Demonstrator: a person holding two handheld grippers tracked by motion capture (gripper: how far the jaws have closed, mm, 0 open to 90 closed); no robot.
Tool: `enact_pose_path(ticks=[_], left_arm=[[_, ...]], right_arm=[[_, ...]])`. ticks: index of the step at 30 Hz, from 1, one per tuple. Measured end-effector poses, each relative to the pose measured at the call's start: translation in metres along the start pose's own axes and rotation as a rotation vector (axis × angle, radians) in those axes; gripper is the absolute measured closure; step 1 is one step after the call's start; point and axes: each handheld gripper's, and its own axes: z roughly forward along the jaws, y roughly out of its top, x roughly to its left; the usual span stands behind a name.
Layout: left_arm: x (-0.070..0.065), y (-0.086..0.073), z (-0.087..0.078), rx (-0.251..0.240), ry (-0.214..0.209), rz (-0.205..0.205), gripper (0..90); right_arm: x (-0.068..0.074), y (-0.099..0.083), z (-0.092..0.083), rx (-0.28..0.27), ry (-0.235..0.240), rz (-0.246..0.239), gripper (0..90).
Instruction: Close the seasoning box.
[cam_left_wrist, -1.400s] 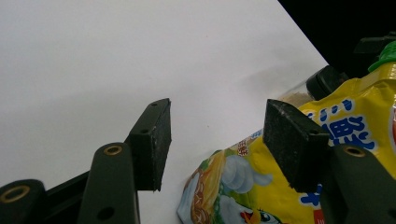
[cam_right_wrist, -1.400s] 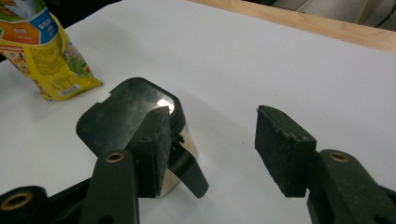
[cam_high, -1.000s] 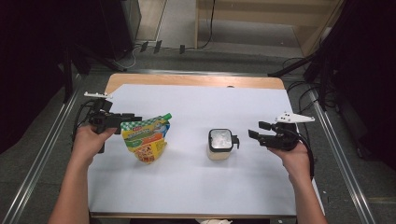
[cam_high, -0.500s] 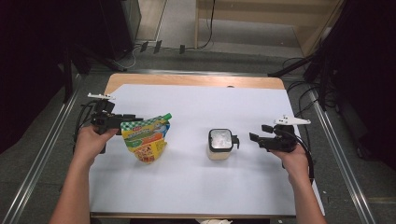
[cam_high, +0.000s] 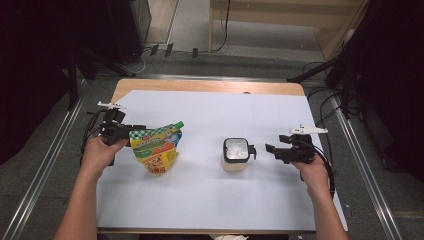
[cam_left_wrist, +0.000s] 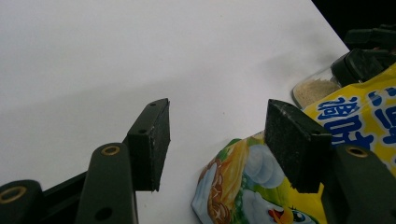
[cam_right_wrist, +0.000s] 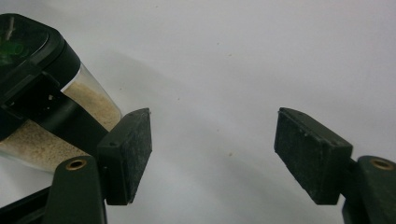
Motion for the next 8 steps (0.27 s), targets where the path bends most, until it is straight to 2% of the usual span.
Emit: enact_pose_path(ticks=[6, 8], left_arm=[[0.0036, -0.0005, 0.0025, 0.006, -0.002, -0.013, 40.2], [0.0061, -0.0011, 0.0043, 0.018, -0.004, -0.001, 40.6]], right_arm=[[-0.0002, -0.0005, 0.0011, 0.008, -0.002, 0.000, 28.2], [-0.0008, -0.0008, 0.0011, 0.014, -0.005, 0.003, 27.4]])
